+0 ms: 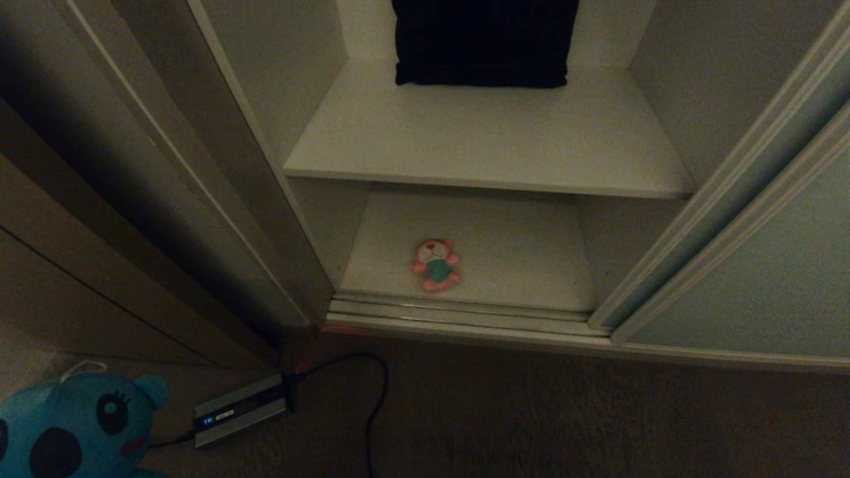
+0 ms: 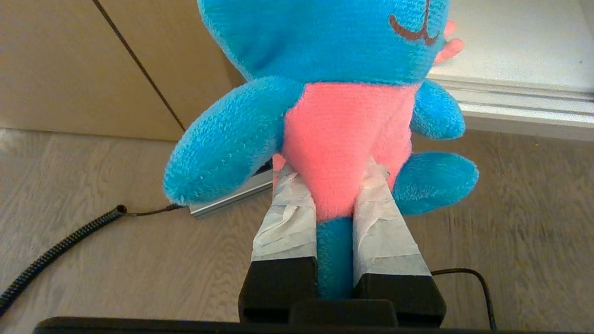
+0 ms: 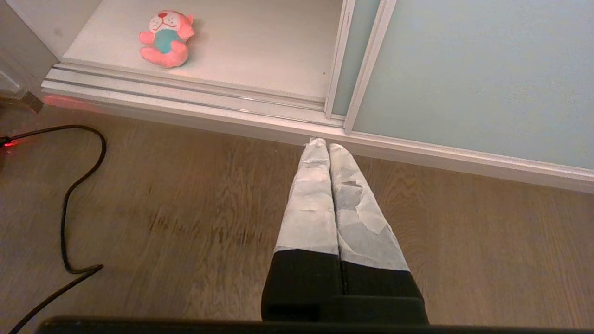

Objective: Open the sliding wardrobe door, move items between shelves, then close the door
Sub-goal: Place the blue doll on the higher shelf

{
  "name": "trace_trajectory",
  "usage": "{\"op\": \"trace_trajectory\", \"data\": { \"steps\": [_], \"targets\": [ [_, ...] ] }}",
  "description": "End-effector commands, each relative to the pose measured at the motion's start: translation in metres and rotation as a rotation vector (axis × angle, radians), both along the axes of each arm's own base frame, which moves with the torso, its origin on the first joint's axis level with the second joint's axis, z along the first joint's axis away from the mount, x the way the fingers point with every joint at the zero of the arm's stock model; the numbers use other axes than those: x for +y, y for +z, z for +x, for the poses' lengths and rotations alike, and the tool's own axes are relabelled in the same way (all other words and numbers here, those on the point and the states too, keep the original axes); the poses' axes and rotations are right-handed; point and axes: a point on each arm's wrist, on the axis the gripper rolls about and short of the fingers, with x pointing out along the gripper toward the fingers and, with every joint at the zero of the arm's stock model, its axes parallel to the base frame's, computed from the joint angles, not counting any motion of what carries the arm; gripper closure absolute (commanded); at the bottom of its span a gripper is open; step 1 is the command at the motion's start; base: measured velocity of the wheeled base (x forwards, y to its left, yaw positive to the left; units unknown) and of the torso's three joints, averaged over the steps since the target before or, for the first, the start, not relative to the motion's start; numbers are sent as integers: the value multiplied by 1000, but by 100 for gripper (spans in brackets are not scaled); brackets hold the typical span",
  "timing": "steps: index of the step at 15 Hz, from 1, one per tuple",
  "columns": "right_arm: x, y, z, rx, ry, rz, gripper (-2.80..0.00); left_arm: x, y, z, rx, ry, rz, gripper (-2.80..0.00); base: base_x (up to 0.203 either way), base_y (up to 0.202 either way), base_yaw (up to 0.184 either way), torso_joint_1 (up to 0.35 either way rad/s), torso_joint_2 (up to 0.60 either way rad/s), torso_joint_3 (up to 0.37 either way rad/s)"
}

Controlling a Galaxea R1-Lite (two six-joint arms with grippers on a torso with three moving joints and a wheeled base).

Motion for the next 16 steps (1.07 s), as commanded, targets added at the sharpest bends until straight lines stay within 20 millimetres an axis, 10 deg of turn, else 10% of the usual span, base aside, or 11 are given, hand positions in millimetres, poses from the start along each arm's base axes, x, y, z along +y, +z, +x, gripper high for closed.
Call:
{"op": "trace_trajectory", "data": {
  "steps": [1,16],
  "targets": [
    [0,-1,0,2,0,0,0,0,0,0,1,0,3,0,0,0,0,0,0,0],
    [0,-1,0,2,1,-1,0,0,0,0,2,2,5,0,114,0,0,3,0,1]
  ]
}}
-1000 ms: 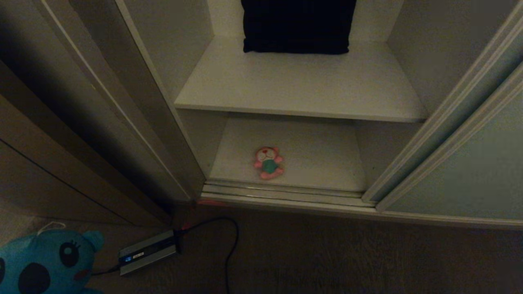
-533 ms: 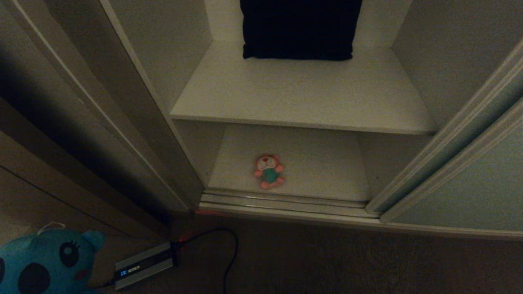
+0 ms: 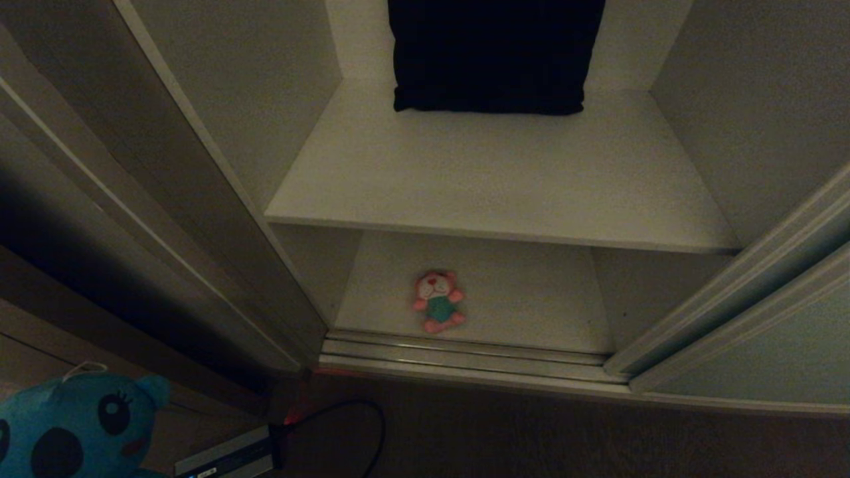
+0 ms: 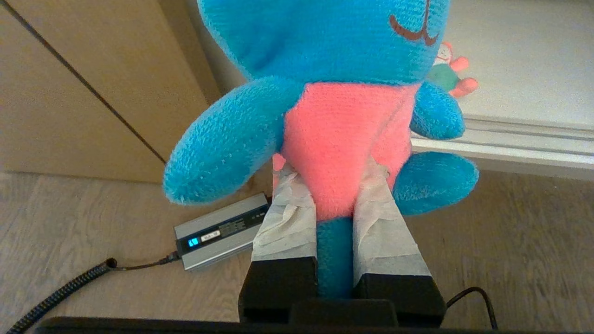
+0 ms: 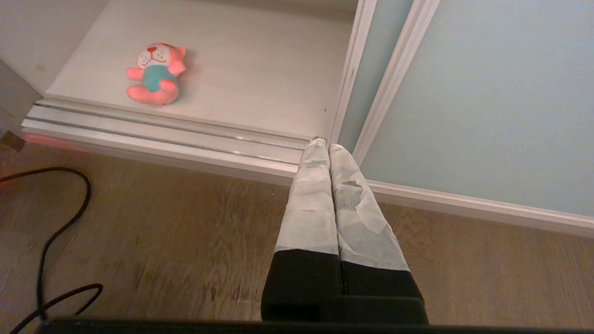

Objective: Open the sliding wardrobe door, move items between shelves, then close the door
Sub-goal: Place the blue doll on the higher shelf

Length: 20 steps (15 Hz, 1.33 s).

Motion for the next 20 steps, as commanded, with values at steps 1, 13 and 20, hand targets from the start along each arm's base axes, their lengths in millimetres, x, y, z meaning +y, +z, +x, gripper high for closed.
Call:
{"op": "trace_trajectory", "data": {
  "steps": [1,13,20],
  "targets": [
    [0,-1,0,2,0,0,0,0,0,0,-2,5,4,0,0,0,0,0,0,0],
    [0,-1,0,2,1,0,0,-6,158,-4,-233,-270,137,0,0,0,0,0,0,0],
    [0,-1,0,2,0,0,0,-15,253,77,-52,-595,66,0,0,0,0,0,0,0]
  ]
}}
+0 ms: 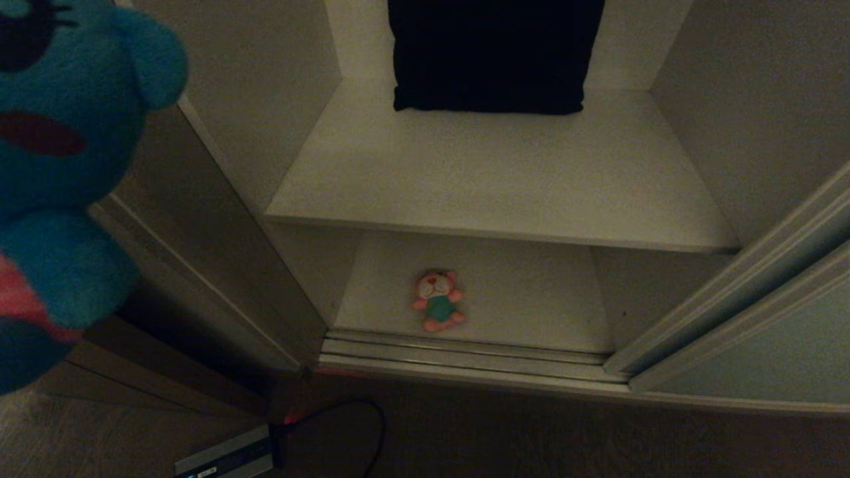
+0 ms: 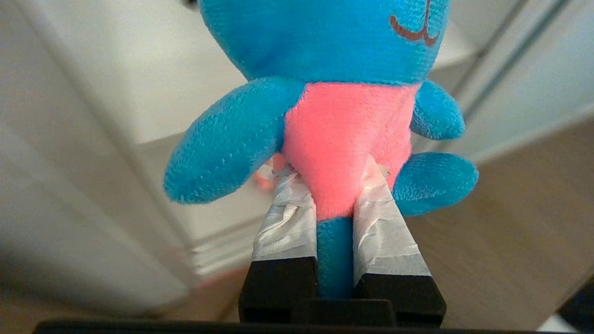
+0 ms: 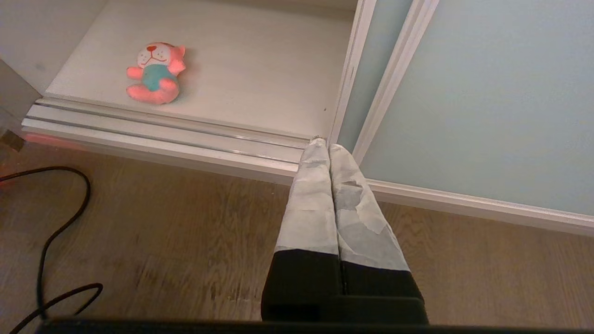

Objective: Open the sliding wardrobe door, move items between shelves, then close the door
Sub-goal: Place the blue doll on the higher shelf

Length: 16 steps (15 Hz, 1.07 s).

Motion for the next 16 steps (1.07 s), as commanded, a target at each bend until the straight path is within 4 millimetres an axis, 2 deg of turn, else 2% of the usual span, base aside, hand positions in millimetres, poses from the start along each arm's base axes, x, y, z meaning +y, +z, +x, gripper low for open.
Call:
{"op": "trace_trajectory", "data": {
  "steps": [1,5,8,13,16],
  "targets": [
    [0,-1,0,2,0,0,0,-3,22,64,139,-52,5,0,0,0,0,0,0,0],
    [0,-1,0,2,0,-2,0,-13,53,133,202,-126,-10,0,0,0,0,0,0,0],
    [0,-1,0,2,1,0,0,-33,65,189,248,-146,-31,0,0,0,0,0,0,0],
    [0,-1,0,2,1,0,0,-86,53,266,345,-74,-67,0,0,0,0,0,0,0],
    [0,-1,0,2,0,-1,0,-106,42,305,395,-12,-211,0,0,0,0,0,0,0]
  ]
}}
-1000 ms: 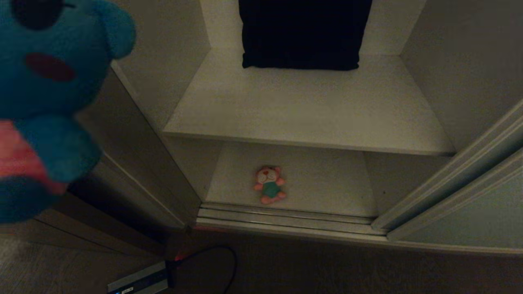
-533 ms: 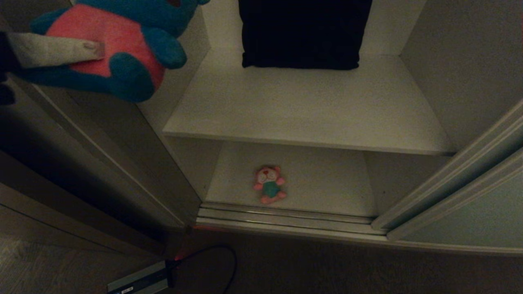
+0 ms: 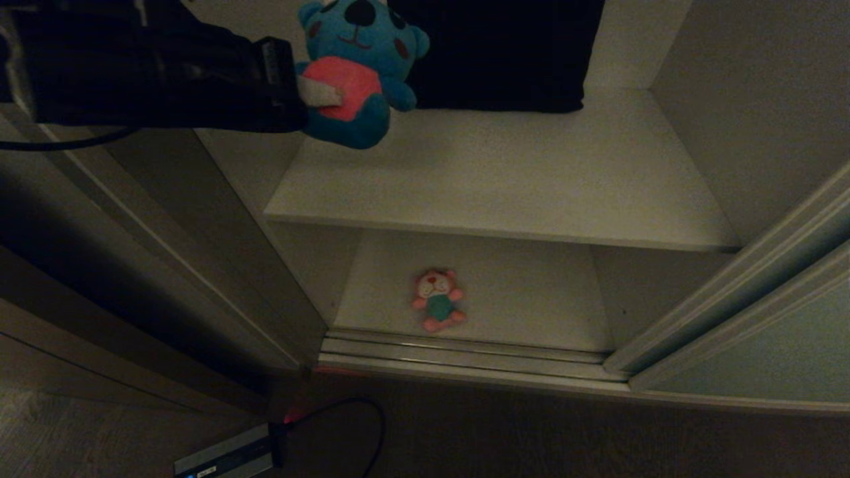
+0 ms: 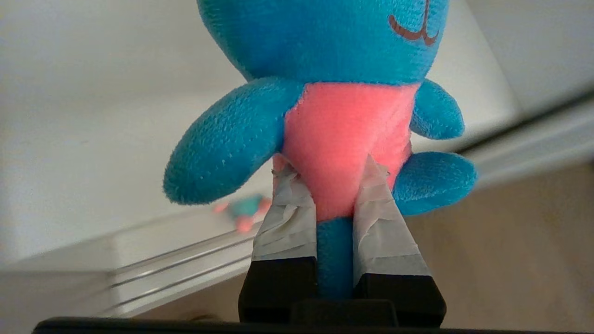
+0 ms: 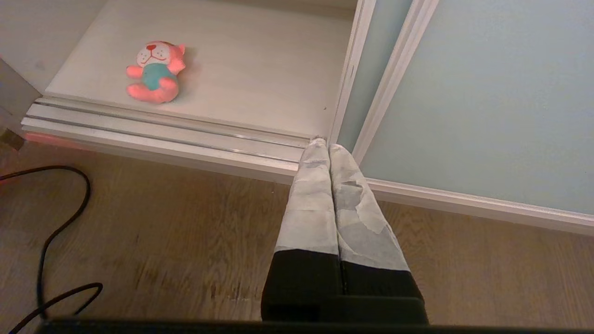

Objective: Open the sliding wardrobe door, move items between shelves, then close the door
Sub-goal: Place the blue doll on the higher shelf

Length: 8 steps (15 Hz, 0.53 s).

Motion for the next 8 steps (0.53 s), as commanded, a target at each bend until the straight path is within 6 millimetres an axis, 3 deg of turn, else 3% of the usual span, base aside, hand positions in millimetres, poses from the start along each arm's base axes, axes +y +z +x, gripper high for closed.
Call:
{"op": "trace_trajectory", "data": {
  "steps": [1,5,8],
  "targets": [
    [0,-1,0,3,1,-2,0,-21,-27,49,83,52,-72,0,0,0,0,0,0,0],
    [0,-1,0,3,1,-2,0,-46,-71,90,177,94,-60,0,0,0,0,0,0,0],
    [0,-1,0,3,1,-1,0,-53,-79,106,172,93,-57,0,0,0,0,0,0,0]
  ]
}}
